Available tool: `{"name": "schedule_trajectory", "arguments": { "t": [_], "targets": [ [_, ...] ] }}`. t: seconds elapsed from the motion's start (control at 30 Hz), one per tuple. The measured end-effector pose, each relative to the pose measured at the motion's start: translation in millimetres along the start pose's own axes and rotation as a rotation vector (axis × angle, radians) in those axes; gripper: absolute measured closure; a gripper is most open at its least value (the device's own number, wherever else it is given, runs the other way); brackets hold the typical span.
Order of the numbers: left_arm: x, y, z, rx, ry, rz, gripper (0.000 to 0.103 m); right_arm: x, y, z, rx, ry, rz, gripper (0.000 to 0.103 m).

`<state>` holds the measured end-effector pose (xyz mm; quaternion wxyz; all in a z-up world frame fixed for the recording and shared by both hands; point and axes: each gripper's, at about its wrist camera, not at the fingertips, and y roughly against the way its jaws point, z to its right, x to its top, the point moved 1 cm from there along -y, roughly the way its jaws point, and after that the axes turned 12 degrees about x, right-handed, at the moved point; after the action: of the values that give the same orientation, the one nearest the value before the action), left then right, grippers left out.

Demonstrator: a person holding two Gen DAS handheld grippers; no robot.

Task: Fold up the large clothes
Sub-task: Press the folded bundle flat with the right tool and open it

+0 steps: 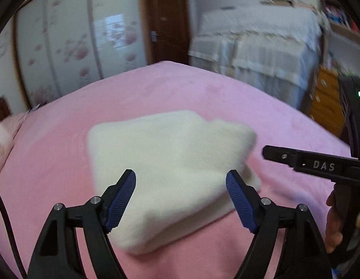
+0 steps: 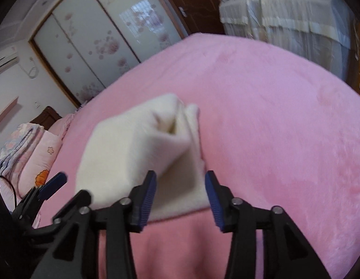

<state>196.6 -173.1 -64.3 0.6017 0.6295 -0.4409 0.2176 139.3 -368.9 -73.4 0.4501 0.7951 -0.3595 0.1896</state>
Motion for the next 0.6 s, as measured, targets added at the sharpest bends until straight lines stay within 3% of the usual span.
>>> {"name": "schedule_trajectory", "arguments": {
  "t": [0.1, 0.17, 0.3, 0.37, 0.4, 0.5, 0.6],
  "targets": [
    [-3, -22, -53, 0.097, 0.123, -0.08, 0.024, 18, -11, -10, -0.003, 0.049, -0.014, 0.051],
    [-9, -56, -79, 0.168, 0.174, -0.185, 0.024, 26, -22, -12, 0.006, 0.051, -0.046, 0.051],
    [-17, -101, -112, 0.183, 0.27, -0.325, 0.024, 33, -51, -15, 0.018, 0.058, -0.116, 0.052],
    [-21, -111, -116, 0.162, 0.288, -0.35, 0.024, 31, -63, -17, 0.024, 0.078, -0.158, 0.085],
    [-19, -115, -119, 0.15, 0.297, -0.356, 0.026, 30, -64, -19, 0.013, 0.091, -0.159, 0.085],
    [-17, -108, -109, 0.118, 0.267, -0.353, 0.044, 25, -44, -22, 0.048, 0.072, -0.131, 0.087],
    [-22, -111, -99, 0.15, 0.194, -0.349, 0.044, 6, -28, -7, 0.051, -0.006, -0.114, 0.087]
  ]
}}
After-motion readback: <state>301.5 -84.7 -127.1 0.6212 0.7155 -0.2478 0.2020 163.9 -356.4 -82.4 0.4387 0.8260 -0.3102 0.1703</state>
